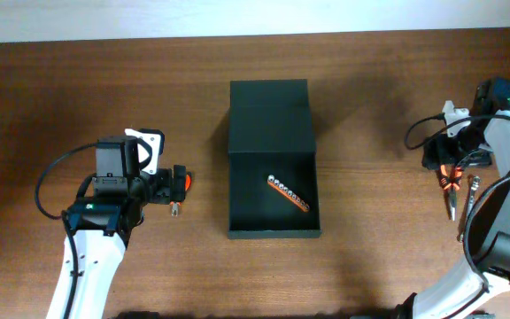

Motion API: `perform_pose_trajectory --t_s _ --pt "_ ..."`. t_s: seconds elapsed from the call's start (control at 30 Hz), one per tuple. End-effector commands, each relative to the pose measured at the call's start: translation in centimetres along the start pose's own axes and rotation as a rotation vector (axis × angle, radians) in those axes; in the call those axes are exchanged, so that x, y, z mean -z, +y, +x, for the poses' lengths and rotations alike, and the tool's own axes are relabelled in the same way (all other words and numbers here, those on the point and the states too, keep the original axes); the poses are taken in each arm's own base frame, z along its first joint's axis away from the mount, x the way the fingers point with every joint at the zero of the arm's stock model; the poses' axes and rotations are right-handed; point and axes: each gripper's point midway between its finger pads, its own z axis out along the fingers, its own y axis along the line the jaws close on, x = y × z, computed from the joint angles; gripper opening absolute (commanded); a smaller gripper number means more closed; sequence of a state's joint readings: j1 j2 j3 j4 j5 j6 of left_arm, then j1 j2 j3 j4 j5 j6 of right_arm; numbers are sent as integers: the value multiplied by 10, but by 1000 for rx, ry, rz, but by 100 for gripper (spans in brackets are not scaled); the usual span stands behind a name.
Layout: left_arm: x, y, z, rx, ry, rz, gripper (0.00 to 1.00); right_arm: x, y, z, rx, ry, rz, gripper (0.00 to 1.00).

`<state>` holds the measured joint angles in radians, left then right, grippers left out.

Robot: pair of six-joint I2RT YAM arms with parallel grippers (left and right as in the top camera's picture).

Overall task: Pack container
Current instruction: 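Position the right gripper over the orange needle-nose pliers and grasp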

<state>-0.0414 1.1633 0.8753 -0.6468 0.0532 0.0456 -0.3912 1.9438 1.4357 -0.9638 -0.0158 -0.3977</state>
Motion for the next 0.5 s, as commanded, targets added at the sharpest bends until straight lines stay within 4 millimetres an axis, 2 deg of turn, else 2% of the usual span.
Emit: perform_pose_trajectory --t_s 0.0,0.47 --pt "1 0 -6 -12 -13 7 99 -14 -2 3 4 31 1 84" --pt "1 0 -6 -12 -12 8 99 -39 1 13 2 50 -7 83"
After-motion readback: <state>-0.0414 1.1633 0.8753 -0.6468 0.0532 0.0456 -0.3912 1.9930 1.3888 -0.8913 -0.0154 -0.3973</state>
